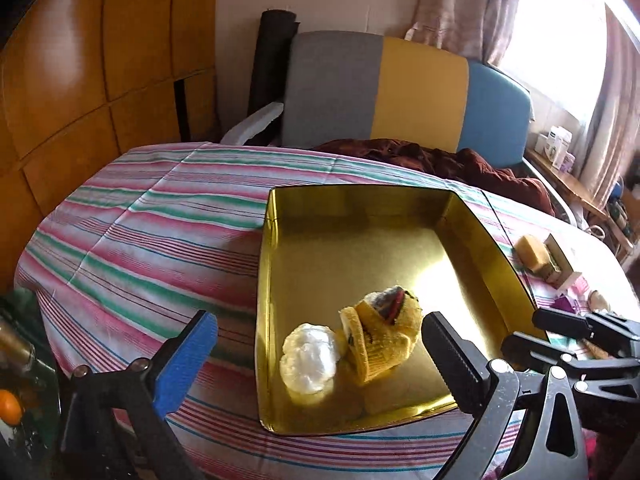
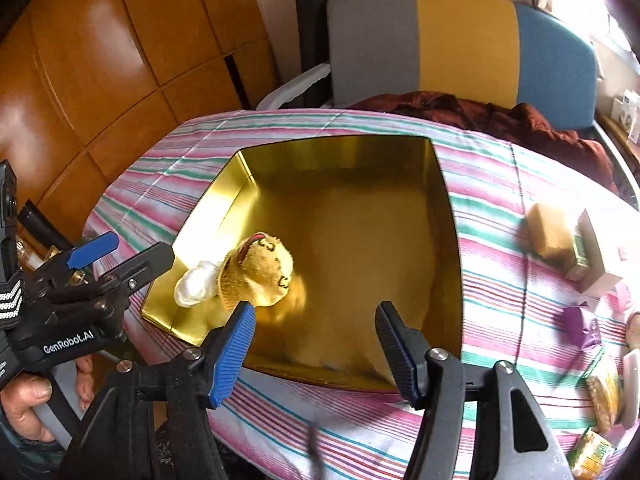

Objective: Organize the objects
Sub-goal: 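Carry both items into the gold tray and open both tools, then grasp the WEIDAN biscuit packet with the left tool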

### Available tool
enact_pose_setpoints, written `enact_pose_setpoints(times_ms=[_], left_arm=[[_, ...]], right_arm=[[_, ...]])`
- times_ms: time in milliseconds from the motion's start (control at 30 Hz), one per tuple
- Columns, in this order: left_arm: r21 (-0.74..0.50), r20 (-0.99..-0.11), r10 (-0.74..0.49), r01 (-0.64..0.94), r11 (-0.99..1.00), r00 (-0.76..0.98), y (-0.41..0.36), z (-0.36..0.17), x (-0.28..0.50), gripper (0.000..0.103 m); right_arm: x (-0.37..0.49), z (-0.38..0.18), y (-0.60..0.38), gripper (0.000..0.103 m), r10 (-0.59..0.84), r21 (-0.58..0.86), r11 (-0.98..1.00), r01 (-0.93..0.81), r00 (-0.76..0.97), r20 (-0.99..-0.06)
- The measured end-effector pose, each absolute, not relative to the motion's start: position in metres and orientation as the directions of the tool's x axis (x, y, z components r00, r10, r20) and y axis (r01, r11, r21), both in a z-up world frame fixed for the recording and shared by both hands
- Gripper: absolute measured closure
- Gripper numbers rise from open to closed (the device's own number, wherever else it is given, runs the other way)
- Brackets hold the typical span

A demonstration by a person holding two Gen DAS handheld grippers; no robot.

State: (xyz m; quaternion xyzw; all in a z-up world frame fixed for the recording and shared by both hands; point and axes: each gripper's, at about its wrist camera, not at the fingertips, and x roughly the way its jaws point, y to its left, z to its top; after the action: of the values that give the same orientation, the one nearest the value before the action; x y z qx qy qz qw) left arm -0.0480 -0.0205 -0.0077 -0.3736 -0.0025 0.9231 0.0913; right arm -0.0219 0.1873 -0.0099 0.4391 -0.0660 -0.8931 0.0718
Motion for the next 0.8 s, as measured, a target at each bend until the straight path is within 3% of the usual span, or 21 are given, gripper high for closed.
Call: enact_pose_setpoints(times_ms=[300,800], left_arm=[[-0.035,-0.694,0.184,-0.223,-0.974,-0.696,-0.002,-0.008,-0.041,0.001],[-0.109,-0.689,0.335,-0.364,-0.925,-0.643,0.029,0.003,-0.036,0.000]], right_arm=[[-0.016,-0.012,0.208,0.040,-0.149,0.186,-0.982,0.005,-0.622,-0.769],[0.027,-0.021,0.291,0.040,-0.102,0.262,-0.947,-0.188,-0.597,-0.796]])
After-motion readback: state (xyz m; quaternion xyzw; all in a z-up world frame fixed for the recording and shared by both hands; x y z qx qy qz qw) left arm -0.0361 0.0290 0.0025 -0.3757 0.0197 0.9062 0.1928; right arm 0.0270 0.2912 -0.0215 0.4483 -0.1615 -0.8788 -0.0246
